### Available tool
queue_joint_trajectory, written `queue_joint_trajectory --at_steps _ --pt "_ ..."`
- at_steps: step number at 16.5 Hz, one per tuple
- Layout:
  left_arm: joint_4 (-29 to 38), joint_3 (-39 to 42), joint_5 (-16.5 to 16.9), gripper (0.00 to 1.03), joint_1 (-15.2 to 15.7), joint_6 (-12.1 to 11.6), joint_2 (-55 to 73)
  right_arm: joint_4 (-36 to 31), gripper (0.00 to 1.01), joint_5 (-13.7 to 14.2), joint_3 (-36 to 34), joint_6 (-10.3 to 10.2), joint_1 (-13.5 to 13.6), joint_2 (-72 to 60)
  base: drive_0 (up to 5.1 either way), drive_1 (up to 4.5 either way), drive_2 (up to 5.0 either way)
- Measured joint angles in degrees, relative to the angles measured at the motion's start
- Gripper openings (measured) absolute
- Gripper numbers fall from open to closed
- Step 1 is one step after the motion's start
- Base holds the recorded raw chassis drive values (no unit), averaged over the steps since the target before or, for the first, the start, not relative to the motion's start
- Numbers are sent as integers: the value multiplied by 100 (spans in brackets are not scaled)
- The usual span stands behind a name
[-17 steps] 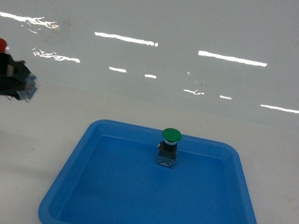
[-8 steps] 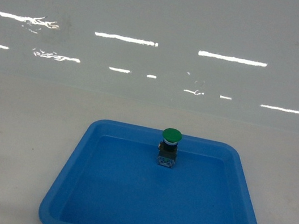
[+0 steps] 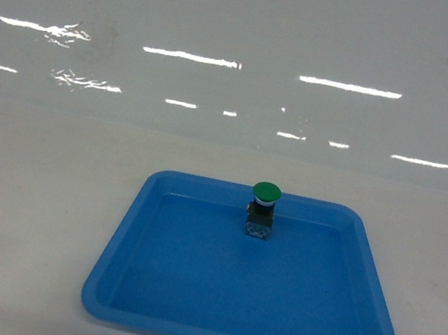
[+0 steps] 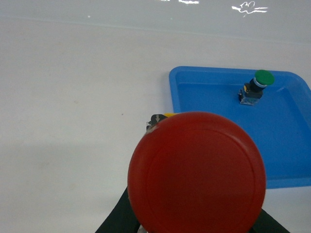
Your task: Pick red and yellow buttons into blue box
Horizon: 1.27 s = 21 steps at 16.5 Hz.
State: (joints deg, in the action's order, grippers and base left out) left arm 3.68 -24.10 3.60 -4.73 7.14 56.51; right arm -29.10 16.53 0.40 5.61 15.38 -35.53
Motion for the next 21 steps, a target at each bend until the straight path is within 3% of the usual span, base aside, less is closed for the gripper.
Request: queue_joint_trajectory --at_steps 7,21 --pt "-9 2 4 24 -4 -2 4 0 26 -2 0 2 0 -2 -12 -426 402" --pt "11 2 2 24 -7 0 -26 -11 26 -2 0 2 0 2 380 -468 80"
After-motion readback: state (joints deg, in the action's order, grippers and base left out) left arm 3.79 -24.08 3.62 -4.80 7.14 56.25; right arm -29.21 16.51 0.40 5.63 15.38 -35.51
